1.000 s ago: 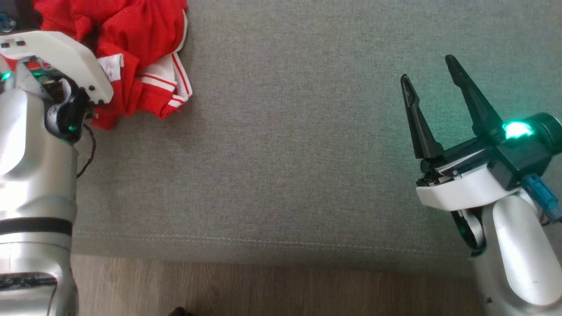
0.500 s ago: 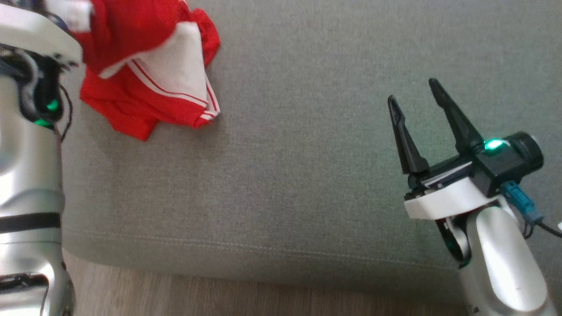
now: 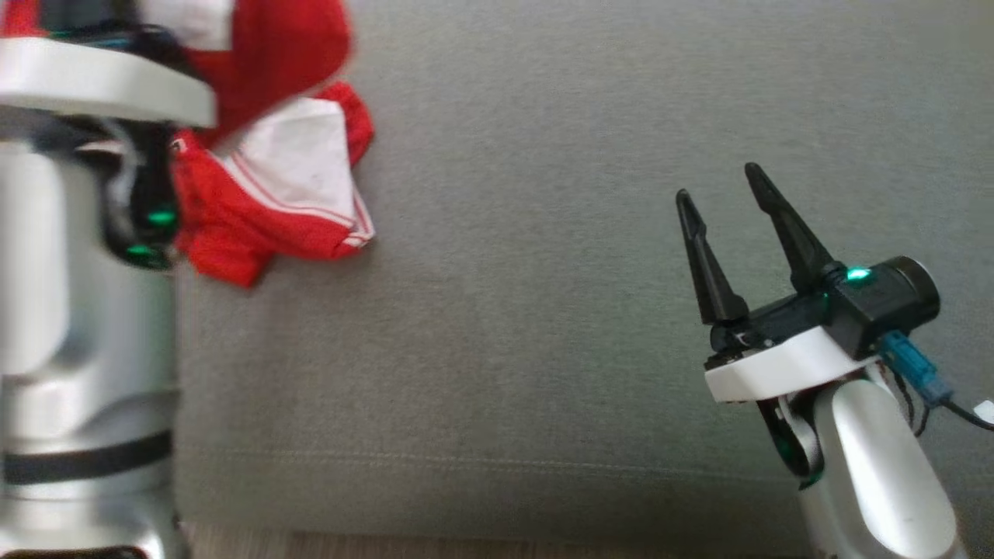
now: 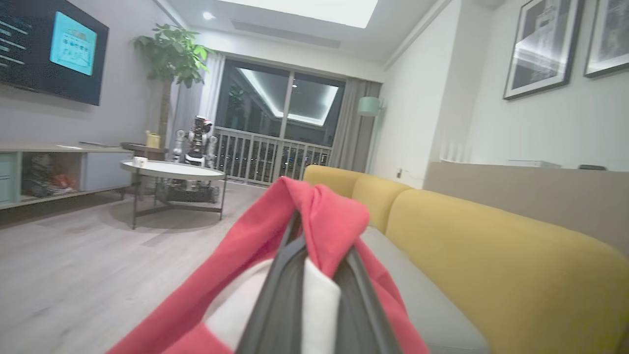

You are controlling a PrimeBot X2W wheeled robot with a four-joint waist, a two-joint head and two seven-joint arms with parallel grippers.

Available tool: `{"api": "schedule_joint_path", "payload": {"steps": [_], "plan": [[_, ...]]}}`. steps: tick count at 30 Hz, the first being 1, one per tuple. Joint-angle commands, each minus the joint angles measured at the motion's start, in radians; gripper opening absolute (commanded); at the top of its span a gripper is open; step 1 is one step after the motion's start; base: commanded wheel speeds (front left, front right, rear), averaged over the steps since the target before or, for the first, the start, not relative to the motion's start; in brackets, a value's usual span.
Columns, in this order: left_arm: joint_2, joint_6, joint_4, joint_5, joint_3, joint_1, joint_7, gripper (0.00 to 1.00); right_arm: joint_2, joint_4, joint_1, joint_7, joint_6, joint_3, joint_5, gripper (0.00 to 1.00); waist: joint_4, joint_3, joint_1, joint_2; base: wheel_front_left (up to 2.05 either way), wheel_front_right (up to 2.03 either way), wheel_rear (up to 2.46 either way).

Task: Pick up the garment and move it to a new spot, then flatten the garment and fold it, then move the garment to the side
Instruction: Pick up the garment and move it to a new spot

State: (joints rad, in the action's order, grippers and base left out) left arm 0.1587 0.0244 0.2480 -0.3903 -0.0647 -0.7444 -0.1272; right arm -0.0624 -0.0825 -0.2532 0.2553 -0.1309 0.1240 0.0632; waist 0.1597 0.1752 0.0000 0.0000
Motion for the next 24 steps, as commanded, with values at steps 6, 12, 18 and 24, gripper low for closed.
{"api": "schedule_joint_path", "payload": {"steps": [6,12,18,24], "plan": [[-0.041,-0.03,-0.14,-0.02,-0.041,-0.012,0.072,0.0,0.012,0.064,-0.043,0.006,0.0,0.008,0.024,1.0,-0.117,0.007,0.0,0.0,0.0,0.0,0.0],[-0.075,-0.065,-0.125,-0.023,-0.077,-0.024,0.07,0.0,0.012,0.076,-0.093,0.006,0.0,0.031,0.035,1.0,-0.266,0.043,0.0,0.0,0.0,0.0,0.0],[-0.097,-0.115,-0.032,-0.014,-0.121,-0.079,0.028,0.0,0.012,0.096,-0.154,0.006,0.0,0.05,0.057,1.0,-0.411,0.11,0.0,0.0,0.0,0.0,0.0],[-0.106,-0.184,0.113,-0.023,-0.158,-0.111,-0.05,0.0,0.012,0.109,-0.188,0.006,0.0,0.067,0.086,1.0,-0.516,0.157,0.0,0.0,0.0,0.0,0.0]]}}
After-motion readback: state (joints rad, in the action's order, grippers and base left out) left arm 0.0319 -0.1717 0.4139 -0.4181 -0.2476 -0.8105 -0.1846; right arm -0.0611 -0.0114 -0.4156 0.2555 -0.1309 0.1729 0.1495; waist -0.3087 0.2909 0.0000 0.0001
